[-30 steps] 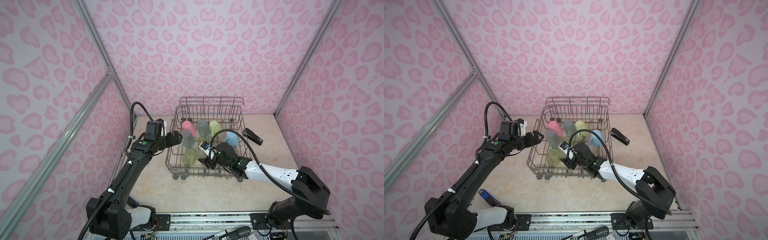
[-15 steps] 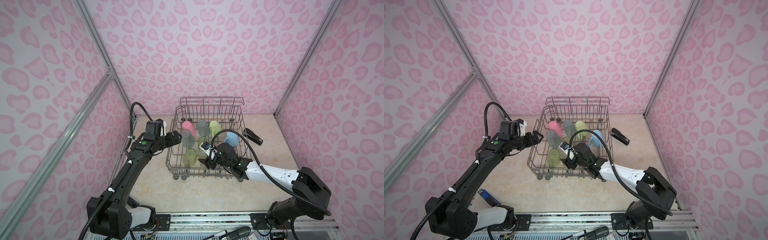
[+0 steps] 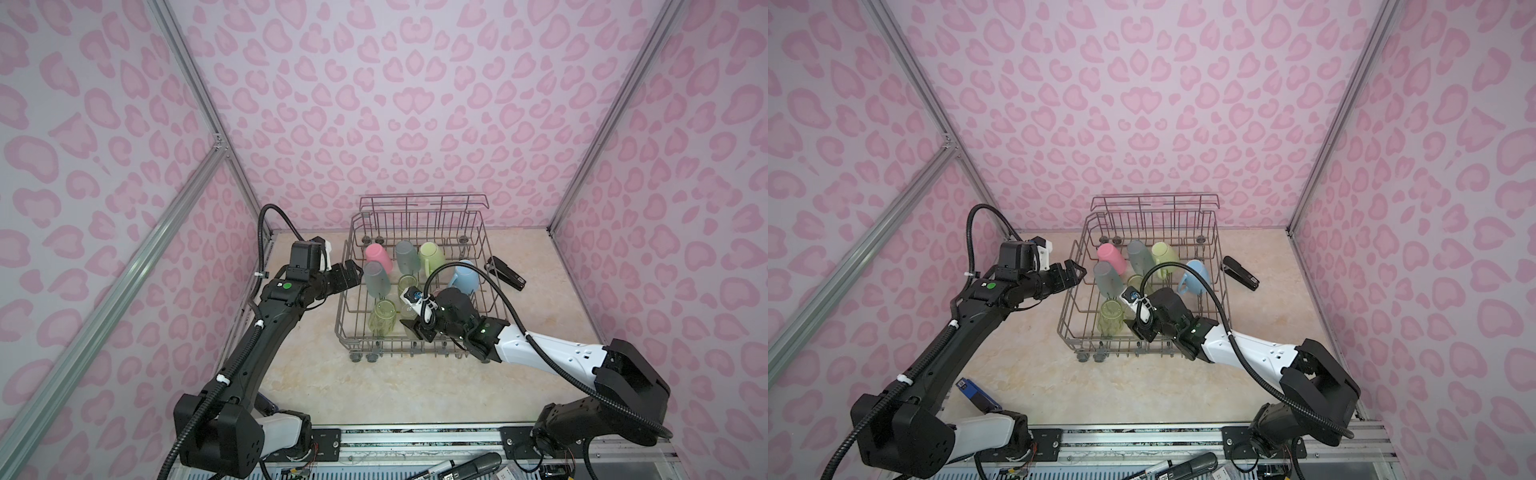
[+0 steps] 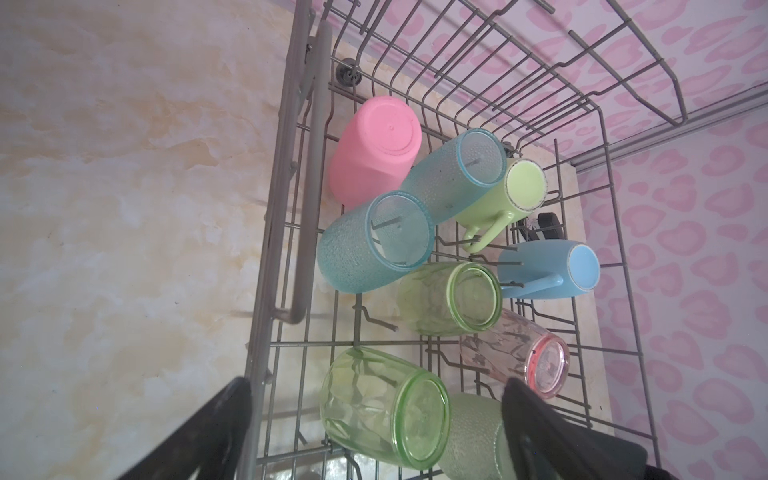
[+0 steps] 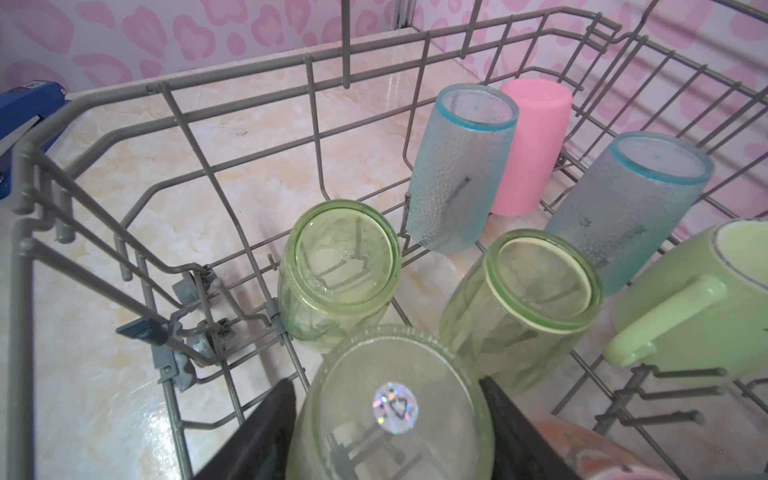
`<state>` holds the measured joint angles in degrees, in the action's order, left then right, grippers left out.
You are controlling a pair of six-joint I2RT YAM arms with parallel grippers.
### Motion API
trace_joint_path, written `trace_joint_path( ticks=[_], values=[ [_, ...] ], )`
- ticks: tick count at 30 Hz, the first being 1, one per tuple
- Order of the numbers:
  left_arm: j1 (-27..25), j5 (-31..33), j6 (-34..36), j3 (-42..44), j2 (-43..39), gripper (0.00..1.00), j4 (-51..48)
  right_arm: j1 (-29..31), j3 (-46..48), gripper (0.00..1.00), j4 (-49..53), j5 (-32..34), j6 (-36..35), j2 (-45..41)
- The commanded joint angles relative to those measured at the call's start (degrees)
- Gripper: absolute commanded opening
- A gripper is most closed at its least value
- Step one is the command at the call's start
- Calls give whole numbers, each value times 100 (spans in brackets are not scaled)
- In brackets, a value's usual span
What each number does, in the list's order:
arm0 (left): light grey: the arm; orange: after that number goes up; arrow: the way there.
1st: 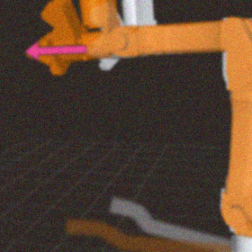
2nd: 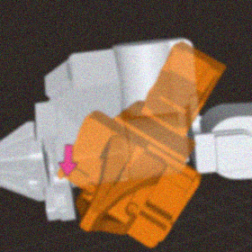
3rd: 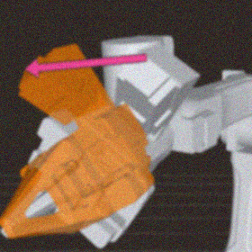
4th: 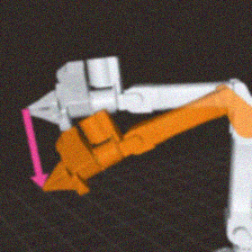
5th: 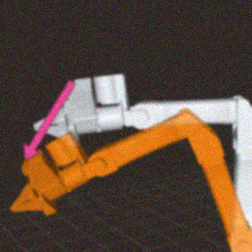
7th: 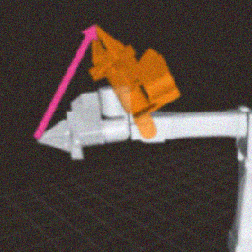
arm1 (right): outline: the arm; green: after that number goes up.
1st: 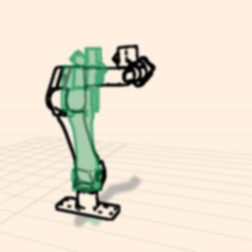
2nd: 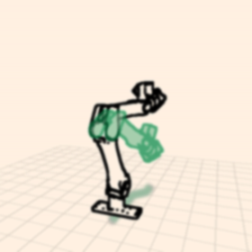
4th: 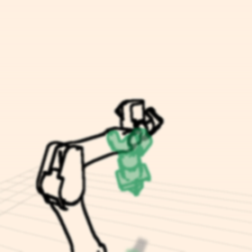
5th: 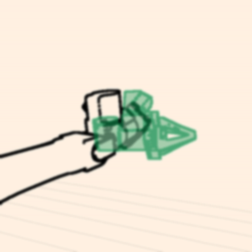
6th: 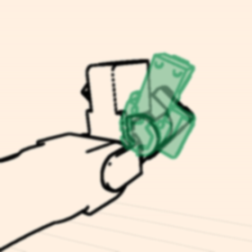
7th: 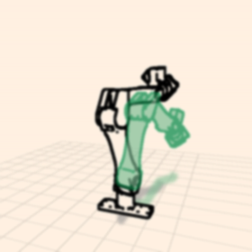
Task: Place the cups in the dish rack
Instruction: 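Lower the textured cup upside down into the rack's nearer row with the right gripper, then open the right gripper off the cup and lift it away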
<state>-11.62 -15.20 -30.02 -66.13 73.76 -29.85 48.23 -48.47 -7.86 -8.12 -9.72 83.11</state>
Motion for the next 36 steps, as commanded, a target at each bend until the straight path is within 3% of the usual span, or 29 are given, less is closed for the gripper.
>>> trace_joint_path(
  ticks=[1,12,24,31,36],
  values=[
    [10,-70,5,30,22,95,152,29,43,69,418,-93,-128,-14],
    [19,-84,-13,44,40,95,176,35,-67,63,647,-197,-152,-21],
    [15,15,100,140,-89,98,265,36,-336,73,707,-267,73,-673],
    [16,339,215,209,-337,100,378,-80,-696,85,922,246,221,-1103],
    [19,751,310,413,-648,99,632,-501,-865,93,1032,902,357,-1510]
  ],
)
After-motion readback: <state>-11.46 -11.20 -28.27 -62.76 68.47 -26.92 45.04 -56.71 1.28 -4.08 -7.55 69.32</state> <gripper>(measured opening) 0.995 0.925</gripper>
